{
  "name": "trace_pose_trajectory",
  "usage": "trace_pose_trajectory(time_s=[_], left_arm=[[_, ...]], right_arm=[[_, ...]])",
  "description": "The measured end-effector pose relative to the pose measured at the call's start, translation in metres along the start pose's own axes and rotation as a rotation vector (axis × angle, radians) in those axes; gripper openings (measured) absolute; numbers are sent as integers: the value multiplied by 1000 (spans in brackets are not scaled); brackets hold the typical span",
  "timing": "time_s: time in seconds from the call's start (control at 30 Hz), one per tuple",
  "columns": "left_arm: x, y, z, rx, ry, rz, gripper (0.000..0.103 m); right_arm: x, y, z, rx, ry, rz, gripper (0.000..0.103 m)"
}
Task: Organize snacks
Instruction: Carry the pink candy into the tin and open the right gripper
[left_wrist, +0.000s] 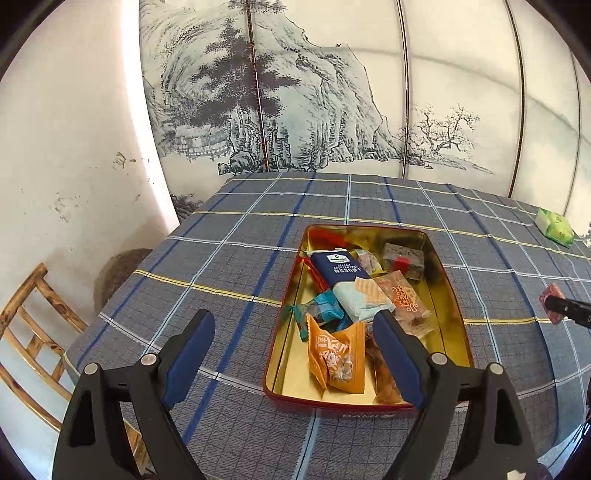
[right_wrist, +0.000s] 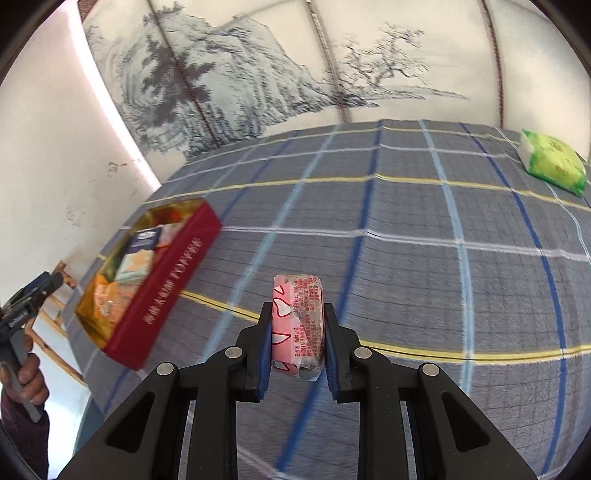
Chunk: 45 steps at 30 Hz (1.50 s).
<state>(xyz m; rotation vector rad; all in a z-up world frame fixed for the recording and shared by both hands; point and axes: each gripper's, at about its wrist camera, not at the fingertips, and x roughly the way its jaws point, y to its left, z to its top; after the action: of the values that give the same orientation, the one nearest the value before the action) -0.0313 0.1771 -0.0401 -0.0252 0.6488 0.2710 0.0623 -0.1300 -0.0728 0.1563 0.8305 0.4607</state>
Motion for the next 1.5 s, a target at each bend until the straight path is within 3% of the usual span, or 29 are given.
trace_pose_trajectory(time_s=[0.27, 0.53, 0.97, 1.5], left_arm=[[-1, 8, -3, -11, -4, 57, 91], [0, 15, -4, 6, -21, 91, 101], [13, 19, -4, 10, 3, 71, 101], [30, 23, -5, 11, 18, 62, 101]], right_arm=[[9, 77, 28, -113, 10, 135, 25], [51, 128, 52, -151, 62, 231, 25], [112, 151, 75, -128, 136, 255, 25], [149, 155, 83, -114, 186, 212, 25]])
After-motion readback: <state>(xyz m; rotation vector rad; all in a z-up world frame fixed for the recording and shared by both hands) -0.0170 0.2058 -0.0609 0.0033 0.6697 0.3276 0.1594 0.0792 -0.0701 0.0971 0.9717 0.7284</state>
